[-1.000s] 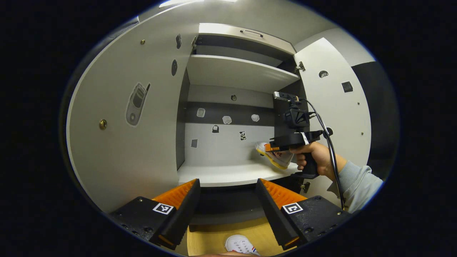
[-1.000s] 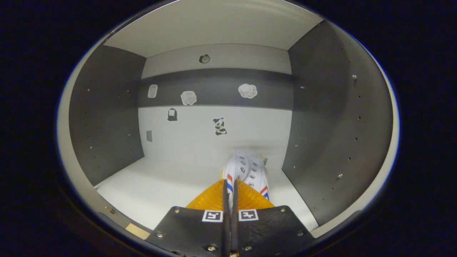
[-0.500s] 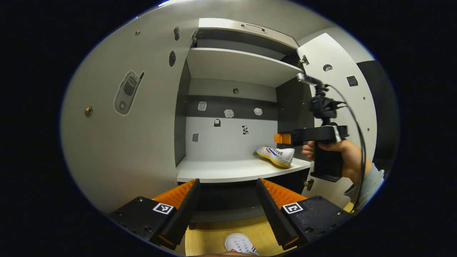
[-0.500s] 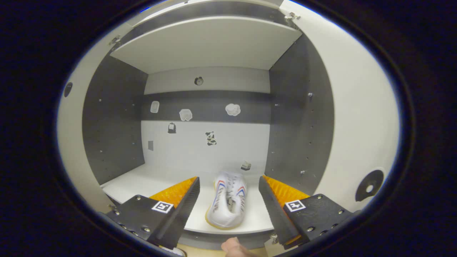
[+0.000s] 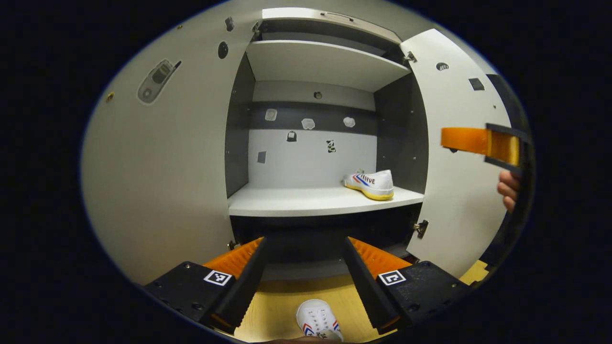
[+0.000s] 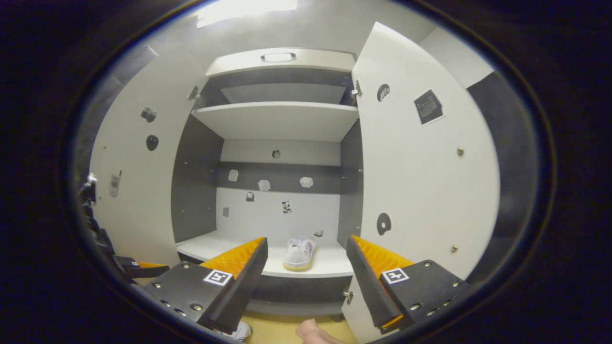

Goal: Grab one shoe with the right hand and put it into the shoe cabinet, grab the other shoe with the left hand and put it into the shoe cabinet; then close the right door with the right hand and the left door with the left hand.

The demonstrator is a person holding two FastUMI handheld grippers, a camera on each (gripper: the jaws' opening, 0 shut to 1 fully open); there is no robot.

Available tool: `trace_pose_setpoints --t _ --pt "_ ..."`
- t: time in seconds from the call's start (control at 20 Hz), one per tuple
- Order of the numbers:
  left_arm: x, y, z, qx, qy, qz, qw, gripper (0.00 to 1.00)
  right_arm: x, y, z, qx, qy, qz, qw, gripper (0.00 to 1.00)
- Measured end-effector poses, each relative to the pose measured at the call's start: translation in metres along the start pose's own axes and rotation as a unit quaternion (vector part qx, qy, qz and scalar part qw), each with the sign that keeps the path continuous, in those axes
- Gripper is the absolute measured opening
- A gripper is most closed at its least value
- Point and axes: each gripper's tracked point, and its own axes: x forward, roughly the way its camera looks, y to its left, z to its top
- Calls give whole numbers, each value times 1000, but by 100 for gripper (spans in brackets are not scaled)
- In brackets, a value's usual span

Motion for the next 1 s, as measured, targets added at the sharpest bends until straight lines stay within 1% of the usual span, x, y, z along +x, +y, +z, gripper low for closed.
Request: trace_pose_setpoints --t 0.15,0.2,0.25,0.3,0.35,0.45,0.5,0.6,0.7,0.75,0.85,0.9,1.0 --pt "4 -7 -52 15 40 2 999 95 -37 -10 -10 4 -16 -19 1000 96" --pt "4 -6 -66 15 39 5 999 94 -46 -11 -16 7 -15 -20 1000 96" --pt "4 -5 -80 16 40 7 999 91 -54 -9 -21 10 -13 -14 1000 96" --pt "2 -6 -93 18 39 4 999 91 -61 -7 -24 14 -12 -6 1000 98" --pt "0 -6 -108 20 47 -1 999 91 -68 -8 -28 25 -13 -4 1000 97" --pt "-3 -2 -147 14 81 -3 997 90 -77 -5 -37 38 -12 5 999 98" --pt "-5 -1 -167 6 104 -6 995 91 -81 -6 -40 38 -13 8 999 96" --pt "-5 -1 -203 -11 144 -12 989 91 -84 -7 -42 26 -18 8 999 98" --pt "-5 -3 -229 -16 175 -17 984 92 -85 -8 -41 9 -25 3 1000 96" --pt "-6 -5 -238 -11 186 -23 982 90 -85 -6 -41 1 -29 4 1000 98" --pt "-5 -6 -248 10 190 -23 982 88 -86 9 -46 3 -27 28 999 97" --pt "-4 -4 -253 9 194 -19 981 88 -86 14 -51 5 -23 37 999 98" --pt "-8 -7 -269 1 222 -28 975 88 -87 15 -59 3 -17 45 999 98"
